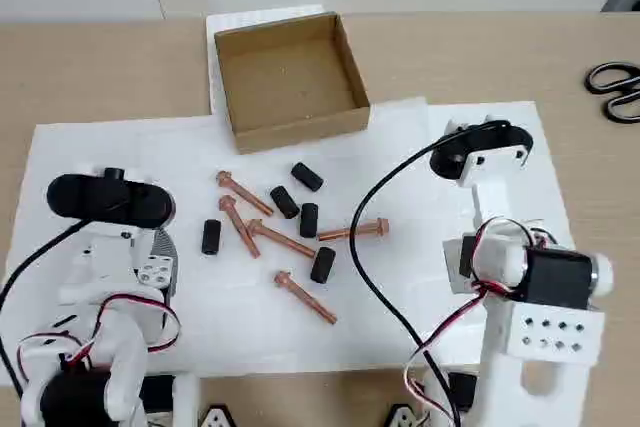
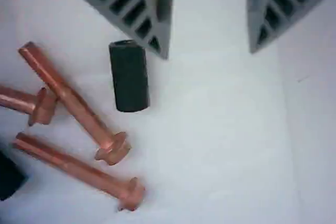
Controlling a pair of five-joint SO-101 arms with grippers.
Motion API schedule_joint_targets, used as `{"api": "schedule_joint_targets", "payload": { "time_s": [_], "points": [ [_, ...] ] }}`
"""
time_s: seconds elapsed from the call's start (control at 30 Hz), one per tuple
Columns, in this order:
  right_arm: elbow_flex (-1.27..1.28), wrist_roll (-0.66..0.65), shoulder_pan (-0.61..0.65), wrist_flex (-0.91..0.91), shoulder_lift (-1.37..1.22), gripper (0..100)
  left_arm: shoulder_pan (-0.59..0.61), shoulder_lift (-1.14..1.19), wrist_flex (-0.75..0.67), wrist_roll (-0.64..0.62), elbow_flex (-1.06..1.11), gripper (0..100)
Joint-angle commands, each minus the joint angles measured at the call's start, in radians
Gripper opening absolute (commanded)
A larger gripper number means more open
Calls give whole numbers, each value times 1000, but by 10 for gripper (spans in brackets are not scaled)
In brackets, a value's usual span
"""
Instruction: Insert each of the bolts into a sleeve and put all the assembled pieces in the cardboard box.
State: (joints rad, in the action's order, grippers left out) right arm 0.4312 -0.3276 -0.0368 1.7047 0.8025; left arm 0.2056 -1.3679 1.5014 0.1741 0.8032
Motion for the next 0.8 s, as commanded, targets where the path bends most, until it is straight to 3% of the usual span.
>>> {"api": "schedule_joint_targets", "payload": {
  "time_s": [0.0,0.2,0.37,0.63,0.77],
  "points": [
    [-430,-66,182,12,-361,220,80,244,-6,26,-74,98],
    [-901,-181,278,31,-840,220,89,345,31,26,-143,98],
    [-1007,-221,358,33,-980,220,103,345,66,64,-143,98],
    [-1034,-262,435,-41,-1138,221,474,347,-31,241,-88,175],
    [-1103,-241,484,-77,-1233,221,578,345,-34,276,-28,174]
  ]
}}
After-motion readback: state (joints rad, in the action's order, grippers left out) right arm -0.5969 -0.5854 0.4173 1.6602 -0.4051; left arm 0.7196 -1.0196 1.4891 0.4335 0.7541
